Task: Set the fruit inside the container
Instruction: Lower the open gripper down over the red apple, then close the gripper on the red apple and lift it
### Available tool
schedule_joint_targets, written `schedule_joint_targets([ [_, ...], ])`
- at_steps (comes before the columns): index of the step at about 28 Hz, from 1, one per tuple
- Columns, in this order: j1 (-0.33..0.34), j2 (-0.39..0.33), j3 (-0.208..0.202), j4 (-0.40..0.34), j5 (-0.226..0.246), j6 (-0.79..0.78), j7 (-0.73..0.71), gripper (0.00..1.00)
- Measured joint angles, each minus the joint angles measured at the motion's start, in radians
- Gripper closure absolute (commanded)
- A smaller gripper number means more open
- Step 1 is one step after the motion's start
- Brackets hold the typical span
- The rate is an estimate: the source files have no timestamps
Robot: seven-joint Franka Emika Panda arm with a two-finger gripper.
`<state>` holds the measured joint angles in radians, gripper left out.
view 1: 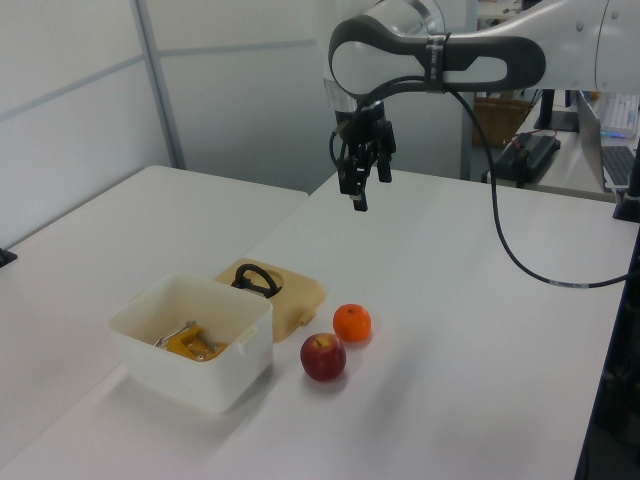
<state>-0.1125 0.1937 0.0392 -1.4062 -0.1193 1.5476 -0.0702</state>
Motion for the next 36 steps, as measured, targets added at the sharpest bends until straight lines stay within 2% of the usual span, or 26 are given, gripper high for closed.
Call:
schedule_joint_targets([
  [3, 0.002, -0.009, 0.001, -0.028, 0.015, 0.020, -0.007, 0.00],
  [8, 0.028, -0.072, 0.004, -0.196, 0.031, 0.128, -0.015, 0.00],
  [13, 0.048, -0.115, 0.007, -0.299, 0.031, 0.186, -0.015, 0.00],
  [23, 0.087, -0.130, 0.018, -0.474, 0.031, 0.410, -0.015, 0.00],
  [28, 0.111, -0.112, 0.035, -0.524, 0.031, 0.488, -0.015, 0.00],
  [36, 0.128, -0.036, 0.054, -0.535, 0.031, 0.626, -0.015, 0.00],
])
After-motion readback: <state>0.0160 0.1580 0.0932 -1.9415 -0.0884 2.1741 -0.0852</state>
